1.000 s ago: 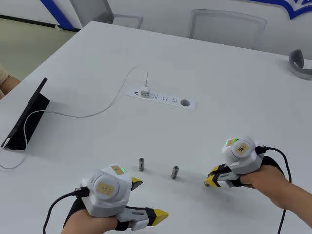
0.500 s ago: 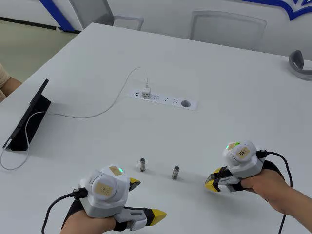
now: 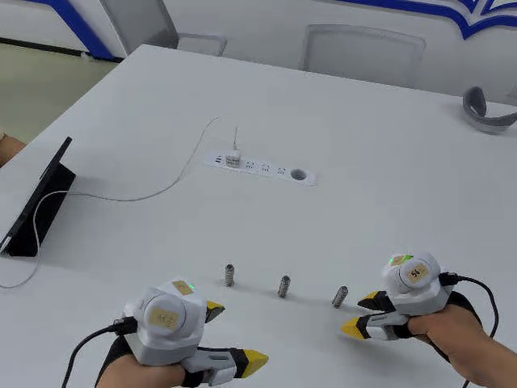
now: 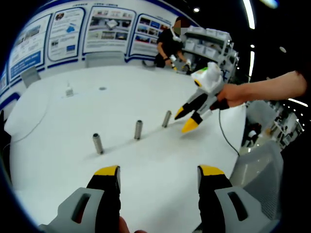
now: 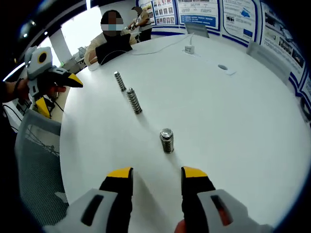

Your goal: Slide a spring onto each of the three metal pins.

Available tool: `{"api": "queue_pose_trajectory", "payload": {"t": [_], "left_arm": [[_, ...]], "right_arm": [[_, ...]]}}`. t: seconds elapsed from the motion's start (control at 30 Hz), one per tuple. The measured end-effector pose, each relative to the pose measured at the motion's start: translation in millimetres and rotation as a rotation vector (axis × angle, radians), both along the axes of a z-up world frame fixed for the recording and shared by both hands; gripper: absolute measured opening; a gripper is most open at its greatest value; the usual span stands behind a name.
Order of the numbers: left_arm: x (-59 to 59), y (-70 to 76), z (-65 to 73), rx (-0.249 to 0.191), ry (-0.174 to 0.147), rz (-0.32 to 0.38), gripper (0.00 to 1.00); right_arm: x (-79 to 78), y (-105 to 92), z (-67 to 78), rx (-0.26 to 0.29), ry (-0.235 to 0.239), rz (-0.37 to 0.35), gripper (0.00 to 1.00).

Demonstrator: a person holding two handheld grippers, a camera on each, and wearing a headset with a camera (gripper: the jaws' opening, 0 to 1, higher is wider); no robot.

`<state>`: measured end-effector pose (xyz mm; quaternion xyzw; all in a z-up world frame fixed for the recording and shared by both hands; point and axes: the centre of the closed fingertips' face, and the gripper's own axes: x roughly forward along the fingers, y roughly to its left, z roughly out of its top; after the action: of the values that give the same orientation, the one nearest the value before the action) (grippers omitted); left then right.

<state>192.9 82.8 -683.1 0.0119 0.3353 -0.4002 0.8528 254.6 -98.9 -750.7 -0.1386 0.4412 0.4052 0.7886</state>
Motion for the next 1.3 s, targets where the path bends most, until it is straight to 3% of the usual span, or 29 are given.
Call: {"api": "queue_pose_trajectory", "payload": {"t": [0.73,0.97,1.3], "left_arm": [[-1.5,14.0,-7.0,-0.003,0.021,0.019,0.66],[3.7,21.0,-3.4,-0.029,-0.001,0.029,0.65],[9.8,33.8,-2.5,-0.021,-0.012,0.029,0.67]], "right_arm": [[-33.5,12.5,7.6,0.117,-0.012,-0.122,0.63],[-39.7,20.6,16.1,0.153,-0.041,-0.154,0.72],[-40.6,33.1,30.6,0.203,-0.094,-0.206,0.84]]}}
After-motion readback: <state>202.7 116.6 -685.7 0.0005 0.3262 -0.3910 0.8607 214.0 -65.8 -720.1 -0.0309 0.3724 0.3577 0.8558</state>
